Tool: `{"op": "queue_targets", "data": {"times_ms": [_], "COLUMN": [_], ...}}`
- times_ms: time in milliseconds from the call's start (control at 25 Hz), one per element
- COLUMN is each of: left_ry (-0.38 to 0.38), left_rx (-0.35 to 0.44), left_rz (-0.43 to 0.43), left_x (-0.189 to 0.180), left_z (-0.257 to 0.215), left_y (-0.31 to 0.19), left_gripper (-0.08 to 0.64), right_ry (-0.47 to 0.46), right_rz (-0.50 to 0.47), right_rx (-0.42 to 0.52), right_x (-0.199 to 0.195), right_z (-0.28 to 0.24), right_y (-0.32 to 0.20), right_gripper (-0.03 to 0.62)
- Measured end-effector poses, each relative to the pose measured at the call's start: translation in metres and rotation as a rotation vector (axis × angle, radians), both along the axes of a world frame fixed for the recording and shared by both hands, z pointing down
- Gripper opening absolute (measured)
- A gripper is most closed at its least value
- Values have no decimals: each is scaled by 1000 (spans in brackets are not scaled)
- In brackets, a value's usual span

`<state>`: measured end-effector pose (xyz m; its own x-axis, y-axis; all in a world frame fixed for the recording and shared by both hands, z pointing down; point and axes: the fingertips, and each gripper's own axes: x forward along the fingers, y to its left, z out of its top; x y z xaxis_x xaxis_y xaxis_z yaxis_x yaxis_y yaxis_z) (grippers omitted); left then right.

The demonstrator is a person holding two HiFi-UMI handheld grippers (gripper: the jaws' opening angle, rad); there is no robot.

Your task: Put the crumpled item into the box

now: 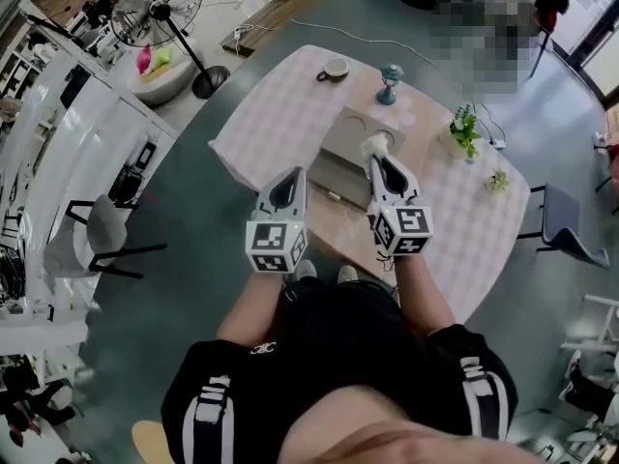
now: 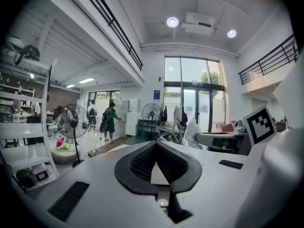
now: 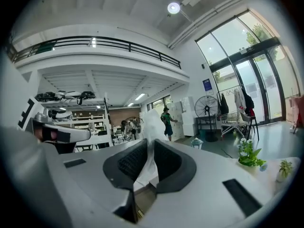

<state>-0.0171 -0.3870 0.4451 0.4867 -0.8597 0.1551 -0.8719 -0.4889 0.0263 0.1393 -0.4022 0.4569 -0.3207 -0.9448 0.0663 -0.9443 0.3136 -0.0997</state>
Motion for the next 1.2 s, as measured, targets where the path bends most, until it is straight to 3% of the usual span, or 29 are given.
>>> {"op": "queue_targets", "data": {"times_ms": [320, 600, 880, 1200], "left_ry": [-14, -4, -6, -11], "left_rx": [9, 16, 9, -2], "left_rz": [26, 30, 6, -30], "left_x": [-11, -18, -34, -53], "left_z": [-2, -2, 1, 6], "left_y": [-28, -36, -39, -43], "left_gripper": [-9, -9, -9, -9], "right_ry": [-2, 78, 144, 247], "right_rz": [26, 19, -11, -65], "right_rx": [-4, -63, -187, -404], "right_x": [-8, -19, -34, -49], "right_z": [2, 27, 75, 146], "right_y": [-23, -37, -51, -57], "right_gripper": [44, 44, 46, 48]}}
